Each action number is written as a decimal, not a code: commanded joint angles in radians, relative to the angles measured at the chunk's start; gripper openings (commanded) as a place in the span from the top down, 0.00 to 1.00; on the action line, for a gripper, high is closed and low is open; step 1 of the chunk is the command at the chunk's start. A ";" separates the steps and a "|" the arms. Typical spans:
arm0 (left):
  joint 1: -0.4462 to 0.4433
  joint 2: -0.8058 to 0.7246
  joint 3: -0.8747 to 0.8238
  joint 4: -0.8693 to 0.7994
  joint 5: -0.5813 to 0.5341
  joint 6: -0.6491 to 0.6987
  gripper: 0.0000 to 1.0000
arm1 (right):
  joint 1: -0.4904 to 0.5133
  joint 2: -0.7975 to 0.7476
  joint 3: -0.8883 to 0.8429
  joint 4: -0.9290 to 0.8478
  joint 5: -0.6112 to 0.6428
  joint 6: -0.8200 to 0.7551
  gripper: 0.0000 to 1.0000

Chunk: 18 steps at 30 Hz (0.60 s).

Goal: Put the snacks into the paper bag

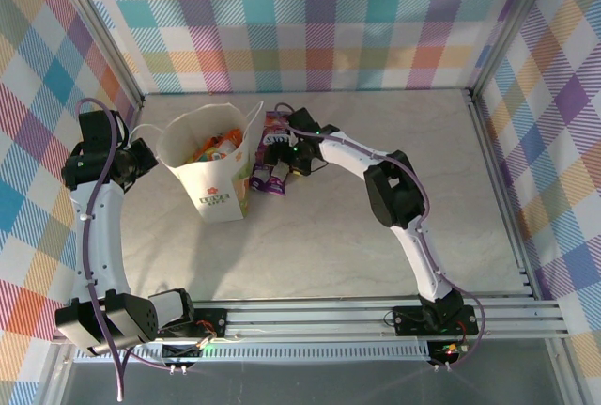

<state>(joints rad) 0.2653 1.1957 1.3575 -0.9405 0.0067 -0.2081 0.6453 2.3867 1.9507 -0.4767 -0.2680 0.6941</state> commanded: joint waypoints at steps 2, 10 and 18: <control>0.019 -0.011 -0.003 -0.015 -0.001 0.019 0.92 | 0.025 0.035 0.011 -0.075 0.024 -0.008 0.27; 0.019 -0.018 -0.009 -0.014 0.001 0.018 0.92 | 0.025 0.000 0.001 -0.113 0.070 -0.052 0.62; 0.019 -0.024 -0.009 -0.017 -0.004 0.018 0.92 | 0.025 -0.072 -0.026 -0.148 0.100 -0.076 0.70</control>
<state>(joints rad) 0.2653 1.1954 1.3575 -0.9409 0.0063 -0.2085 0.6624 2.3722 1.9495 -0.5385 -0.2020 0.6468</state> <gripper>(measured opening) 0.081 0.310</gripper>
